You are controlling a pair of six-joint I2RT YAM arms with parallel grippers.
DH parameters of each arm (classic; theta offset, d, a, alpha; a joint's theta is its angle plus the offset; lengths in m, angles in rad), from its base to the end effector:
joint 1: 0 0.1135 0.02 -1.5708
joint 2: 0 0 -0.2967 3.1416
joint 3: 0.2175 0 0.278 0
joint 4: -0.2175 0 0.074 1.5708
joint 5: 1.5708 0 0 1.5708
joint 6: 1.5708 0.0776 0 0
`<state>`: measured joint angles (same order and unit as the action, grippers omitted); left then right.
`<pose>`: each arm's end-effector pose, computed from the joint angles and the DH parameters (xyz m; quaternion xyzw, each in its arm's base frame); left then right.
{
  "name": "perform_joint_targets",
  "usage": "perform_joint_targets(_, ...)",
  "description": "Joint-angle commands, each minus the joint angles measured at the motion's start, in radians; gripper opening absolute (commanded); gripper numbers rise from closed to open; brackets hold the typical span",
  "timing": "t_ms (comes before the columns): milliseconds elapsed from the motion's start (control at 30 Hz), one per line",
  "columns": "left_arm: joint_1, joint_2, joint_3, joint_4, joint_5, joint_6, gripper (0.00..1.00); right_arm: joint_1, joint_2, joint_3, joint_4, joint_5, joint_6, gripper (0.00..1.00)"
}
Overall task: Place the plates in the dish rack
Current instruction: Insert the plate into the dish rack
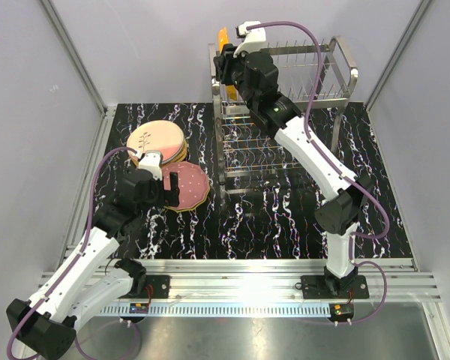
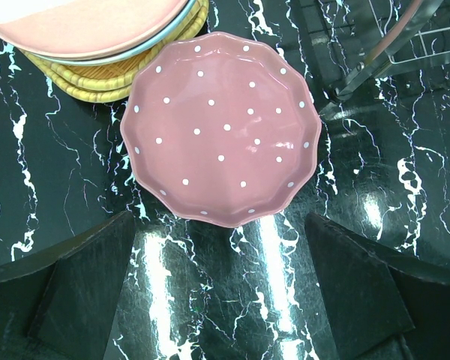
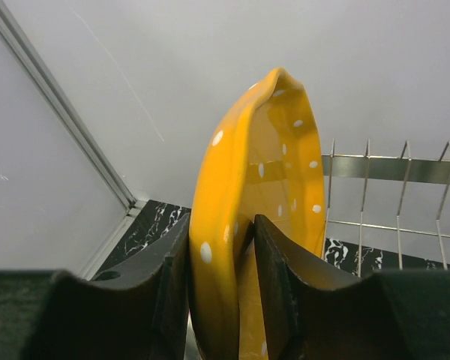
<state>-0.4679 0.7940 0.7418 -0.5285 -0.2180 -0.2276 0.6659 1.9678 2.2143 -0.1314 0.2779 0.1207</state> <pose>0.1963 -0.0804 0.2887 0.0535 0.8746 -0.0709 0.4766 0.4307 0.3113 0.5286 -0.0778 0.6624 0.1983 0.7183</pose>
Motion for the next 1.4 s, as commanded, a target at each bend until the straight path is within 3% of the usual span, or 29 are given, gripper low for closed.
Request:
perform_joint_targets(0, -0.003, 0.004, 0.007, 0.045, 0.012, 0.013, 0.99, -0.005, -0.030, -0.025, 0.018, 0.015, 0.025, 0.43)
perform_joint_targets(400, -0.003, 0.005, 0.005, 0.044, 0.011, 0.014, 0.99, -0.005, -0.059, -0.065, 0.036, 0.095, 0.057, 0.45)
perform_joint_targets(833, -0.003, 0.007, 0.002, 0.044, 0.011, 0.014, 0.99, -0.005, -0.072, -0.082, 0.042, 0.040, 0.088, 0.58)
perform_joint_targets(1100, -0.003, 0.013, 0.002, 0.045, 0.011, 0.014, 0.99, -0.005, -0.087, -0.093, 0.044, 0.027, 0.092, 0.61)
perform_joint_targets(1367, -0.003, 0.017, 0.005, 0.044, 0.006, 0.016, 0.99, -0.005, -0.118, -0.114, 0.052, -0.020, 0.091, 0.83)
